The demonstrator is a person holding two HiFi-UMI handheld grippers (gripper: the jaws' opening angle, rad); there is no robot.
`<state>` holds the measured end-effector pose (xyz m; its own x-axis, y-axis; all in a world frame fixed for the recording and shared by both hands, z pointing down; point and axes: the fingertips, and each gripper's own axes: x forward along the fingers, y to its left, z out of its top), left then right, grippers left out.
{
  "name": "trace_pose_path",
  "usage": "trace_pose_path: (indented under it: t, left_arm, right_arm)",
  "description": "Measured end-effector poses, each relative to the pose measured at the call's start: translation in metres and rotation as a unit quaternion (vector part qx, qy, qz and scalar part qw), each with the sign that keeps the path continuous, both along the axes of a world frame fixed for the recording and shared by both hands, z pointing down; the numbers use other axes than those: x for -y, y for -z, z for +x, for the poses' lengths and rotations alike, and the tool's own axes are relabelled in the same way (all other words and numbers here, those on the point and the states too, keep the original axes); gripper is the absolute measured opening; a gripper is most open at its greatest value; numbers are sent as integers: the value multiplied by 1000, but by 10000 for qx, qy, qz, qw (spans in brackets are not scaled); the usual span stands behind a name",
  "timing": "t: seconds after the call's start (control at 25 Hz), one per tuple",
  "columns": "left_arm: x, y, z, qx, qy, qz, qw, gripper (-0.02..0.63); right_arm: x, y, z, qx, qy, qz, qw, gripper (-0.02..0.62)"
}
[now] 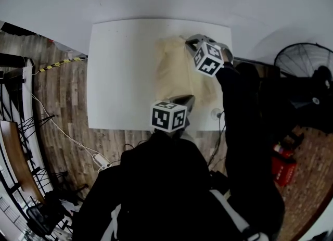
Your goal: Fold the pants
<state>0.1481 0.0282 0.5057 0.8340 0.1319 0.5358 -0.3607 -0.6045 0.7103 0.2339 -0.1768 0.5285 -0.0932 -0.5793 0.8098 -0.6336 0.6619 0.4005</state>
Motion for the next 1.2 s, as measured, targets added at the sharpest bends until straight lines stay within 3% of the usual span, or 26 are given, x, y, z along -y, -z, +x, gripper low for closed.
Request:
trace_pose_path:
  t: [0.32,0.68,1.04,1.16,1.2]
  left_arm:
    - [-15,-16,53,-146,-315,-556,9979,8]
    - [-30,-58,101,-423,111,-1593,9863,9]
    - [-43,-101,126,-169,-126,-1633,9863,9]
    - [-58,-107,125,-42,-525,-1696,9841,120]
    - [-61,-106,122,-56,-615,-1725,9831,134]
  right_arm:
    - [-21,-42,47,-74,-465,-332,9983,2]
    - [-27,-86,61,-52,-565,-428,9975,2]
    - [-33,-121,67,262,-867,-654,9937,2]
    - [-40,-122,66,685,-1116,-763,9885,12]
    - [-42,-120,68,895,-1242,-756,9853,48]
